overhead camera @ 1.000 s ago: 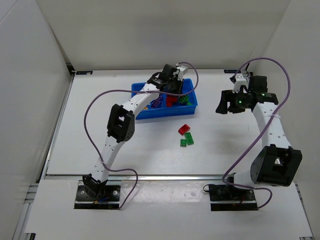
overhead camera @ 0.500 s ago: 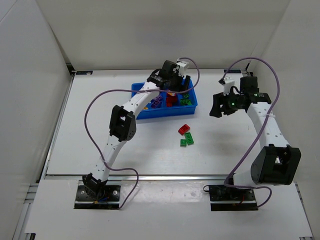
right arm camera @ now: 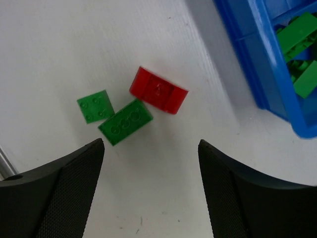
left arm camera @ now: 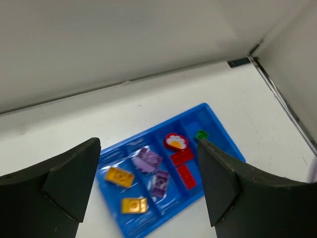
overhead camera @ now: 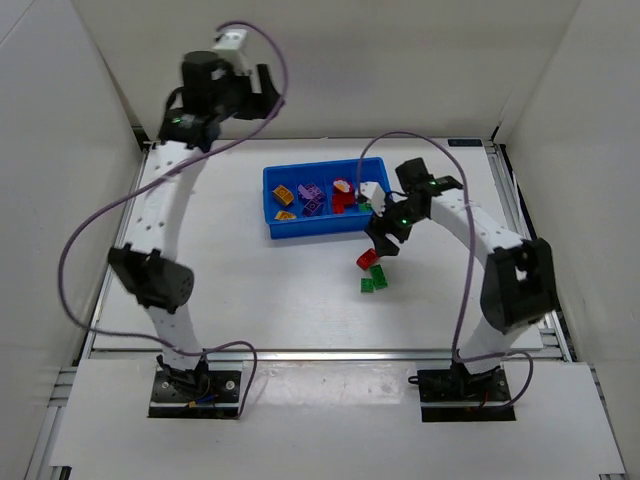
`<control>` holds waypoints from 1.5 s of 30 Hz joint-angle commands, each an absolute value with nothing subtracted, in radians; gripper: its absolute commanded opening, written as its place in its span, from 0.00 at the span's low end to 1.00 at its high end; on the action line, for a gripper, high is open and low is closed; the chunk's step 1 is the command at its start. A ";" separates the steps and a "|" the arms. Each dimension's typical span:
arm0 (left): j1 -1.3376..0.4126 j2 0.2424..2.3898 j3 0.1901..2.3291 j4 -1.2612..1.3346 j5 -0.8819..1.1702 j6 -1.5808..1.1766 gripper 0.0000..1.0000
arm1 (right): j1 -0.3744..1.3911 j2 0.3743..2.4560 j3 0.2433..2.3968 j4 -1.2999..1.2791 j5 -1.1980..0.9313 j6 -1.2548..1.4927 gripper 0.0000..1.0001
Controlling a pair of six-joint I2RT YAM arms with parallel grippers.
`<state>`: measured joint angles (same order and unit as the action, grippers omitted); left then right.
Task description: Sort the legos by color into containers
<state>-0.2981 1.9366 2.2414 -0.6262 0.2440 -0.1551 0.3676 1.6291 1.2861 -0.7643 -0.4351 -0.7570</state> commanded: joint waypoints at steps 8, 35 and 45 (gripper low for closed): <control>-0.132 1.649 1.885 -0.667 0.242 -0.144 0.89 | 0.501 1.862 1.482 -0.809 -0.239 -0.248 0.84; -0.118 1.655 1.805 -0.661 0.259 -0.153 0.88 | 0.617 1.729 1.167 -0.451 0.046 -0.175 0.97; -0.117 1.675 1.818 -0.664 0.258 -0.149 0.90 | 0.584 1.810 1.183 -0.411 0.023 -0.201 0.96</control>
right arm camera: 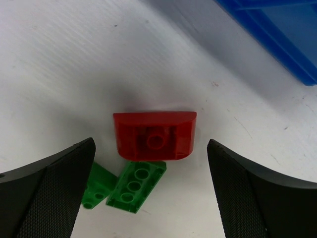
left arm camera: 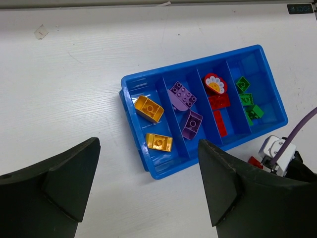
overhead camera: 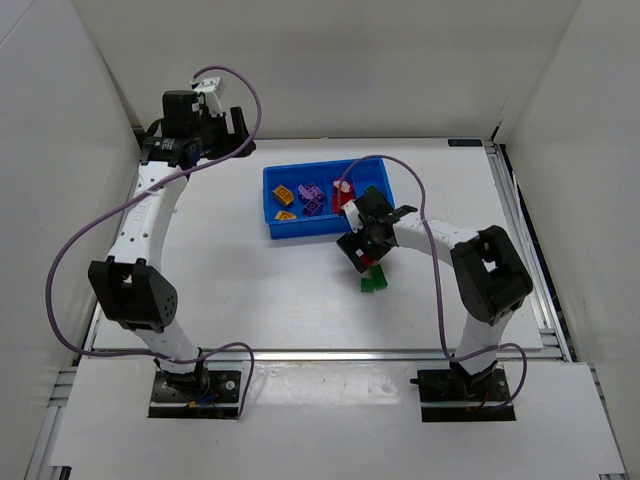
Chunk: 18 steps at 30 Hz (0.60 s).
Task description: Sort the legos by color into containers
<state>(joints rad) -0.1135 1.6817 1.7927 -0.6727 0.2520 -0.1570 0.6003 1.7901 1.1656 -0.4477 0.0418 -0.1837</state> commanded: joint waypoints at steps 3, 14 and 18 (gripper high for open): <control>-0.118 1.675 1.816 -0.664 0.256 -0.138 0.91 | 0.578 1.821 1.164 -0.382 0.021 -0.207 0.95; -0.115 1.684 1.806 -0.664 0.244 -0.104 0.92 | 0.572 1.874 1.196 -0.420 -0.044 -0.221 0.56; -0.112 1.674 1.787 -0.664 0.232 -0.078 0.92 | 0.575 1.845 1.177 -0.416 -0.061 -0.219 0.39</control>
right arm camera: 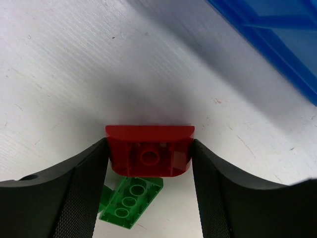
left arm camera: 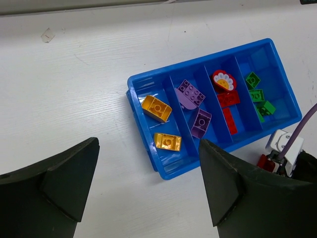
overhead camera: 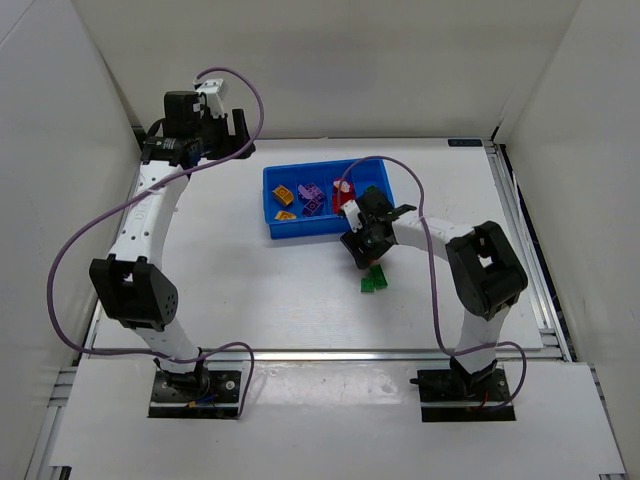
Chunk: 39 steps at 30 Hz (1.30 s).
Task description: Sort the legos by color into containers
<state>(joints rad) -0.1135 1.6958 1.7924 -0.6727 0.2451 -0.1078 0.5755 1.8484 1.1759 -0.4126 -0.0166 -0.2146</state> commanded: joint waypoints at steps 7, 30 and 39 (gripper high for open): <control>-0.112 1.637 1.724 -0.658 0.229 -0.026 0.91 | 0.594 1.625 1.277 -0.492 -0.135 -0.224 0.32; 0.044 1.638 1.707 -0.664 0.482 -0.123 0.99 | 0.437 2.227 2.074 -0.566 -0.279 -0.192 0.34; 0.046 1.641 1.678 -0.663 0.548 -0.107 1.00 | 0.452 2.284 2.103 -0.578 -0.291 -0.222 0.70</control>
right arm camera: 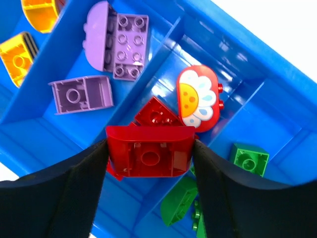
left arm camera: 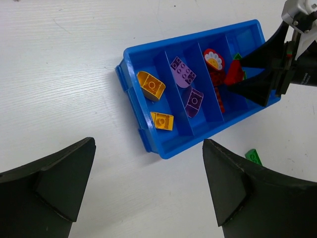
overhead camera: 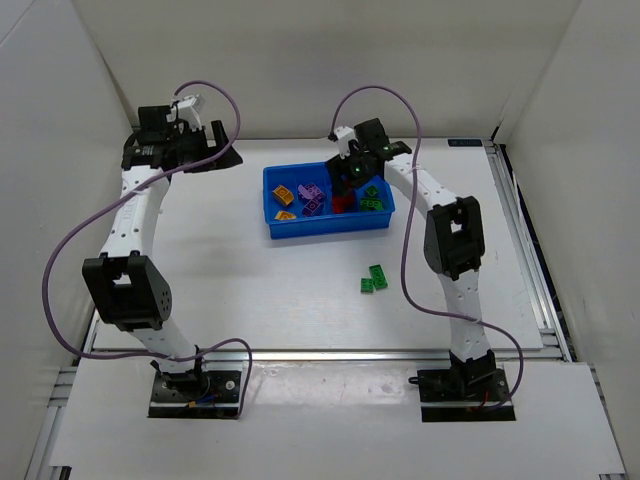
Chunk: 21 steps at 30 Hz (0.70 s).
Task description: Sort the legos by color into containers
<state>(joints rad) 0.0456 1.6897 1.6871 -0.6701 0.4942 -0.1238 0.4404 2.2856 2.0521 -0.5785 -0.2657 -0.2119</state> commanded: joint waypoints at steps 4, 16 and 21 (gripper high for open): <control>0.041 1.641 1.678 -0.661 0.598 -0.094 0.99 | 0.462 2.240 2.076 -0.563 -0.288 -0.233 0.83; -0.152 1.530 1.594 -0.678 0.811 0.121 0.99 | 0.370 1.812 1.785 -0.633 -0.270 -0.307 0.83; -0.377 1.483 1.459 -0.698 0.790 0.235 0.99 | 0.168 1.522 1.557 -0.709 -0.235 -0.379 0.83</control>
<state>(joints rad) -0.2737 1.5448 1.5146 -0.6727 0.7486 0.1303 0.2676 1.6531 1.6348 -0.6495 -0.2611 -0.3153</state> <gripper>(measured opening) 0.995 0.830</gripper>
